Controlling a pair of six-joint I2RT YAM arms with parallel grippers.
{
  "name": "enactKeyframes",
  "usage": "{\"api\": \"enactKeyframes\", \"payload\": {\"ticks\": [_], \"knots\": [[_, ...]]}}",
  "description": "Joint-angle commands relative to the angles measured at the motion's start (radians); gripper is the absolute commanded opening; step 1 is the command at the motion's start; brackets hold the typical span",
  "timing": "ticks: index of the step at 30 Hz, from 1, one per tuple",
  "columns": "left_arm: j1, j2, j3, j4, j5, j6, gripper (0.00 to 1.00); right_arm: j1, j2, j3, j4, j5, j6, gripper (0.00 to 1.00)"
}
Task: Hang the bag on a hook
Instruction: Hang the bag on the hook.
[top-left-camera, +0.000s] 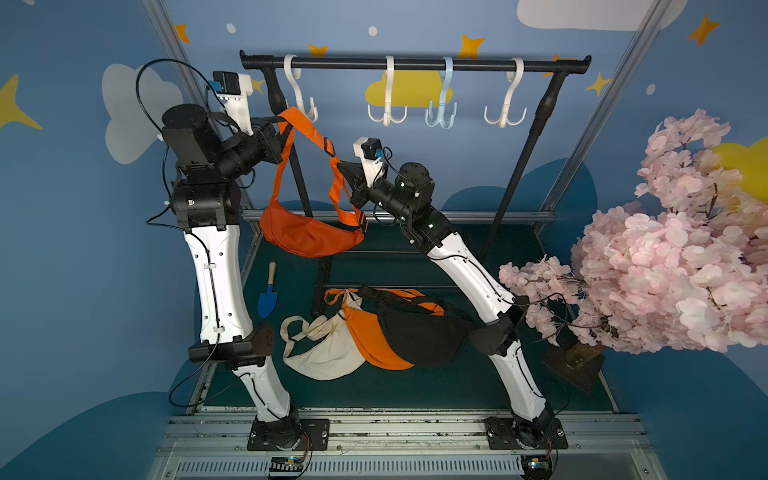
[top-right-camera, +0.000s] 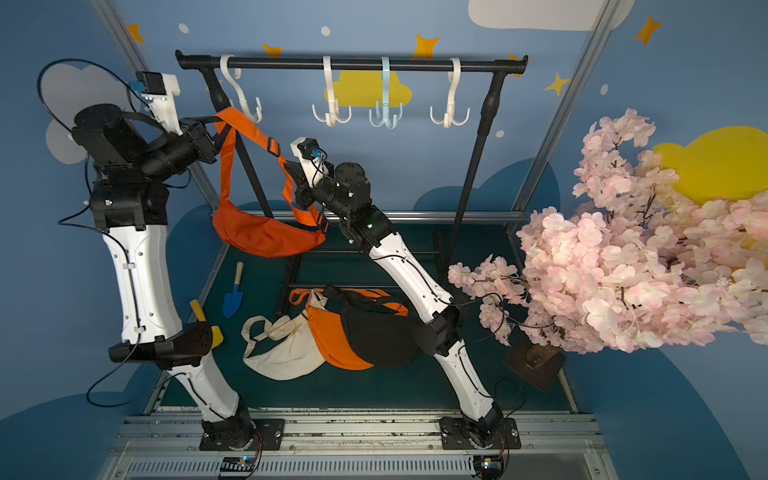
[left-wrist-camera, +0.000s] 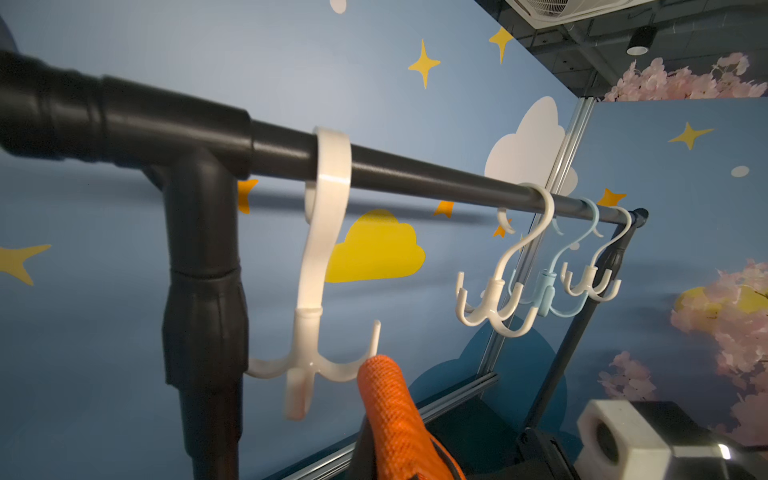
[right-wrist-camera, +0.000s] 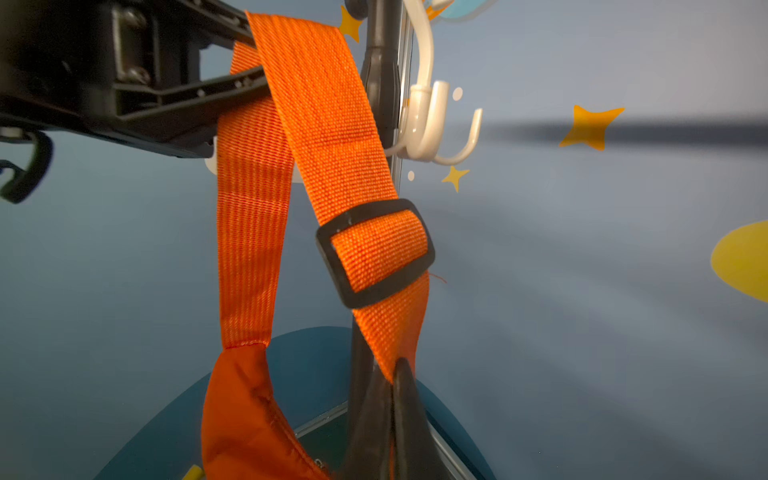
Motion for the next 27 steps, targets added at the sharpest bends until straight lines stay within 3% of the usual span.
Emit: {"api": "enactKeyframes", "payload": {"ticks": [1, 8, 19, 27], "knots": [[0.043, 0.044, 0.053, 0.054, -0.043, -0.096, 0.04, -0.020, -0.037, 0.005, -0.007, 0.017, -0.015, 0.00], [0.075, 0.098, 0.057, 0.146, -0.035, -0.202, 0.04, -0.048, -0.044, 0.005, -0.024, -0.007, -0.015, 0.00], [0.079, 0.104, 0.058, 0.206, 0.038, -0.263, 0.04, -0.059, -0.064, 0.006, -0.024, -0.026, -0.065, 0.00], [0.084, 0.095, 0.057, 0.240, -0.051, -0.278, 0.04, -0.072, -0.057, 0.022, -0.015, -0.026, -0.075, 0.00]]}}
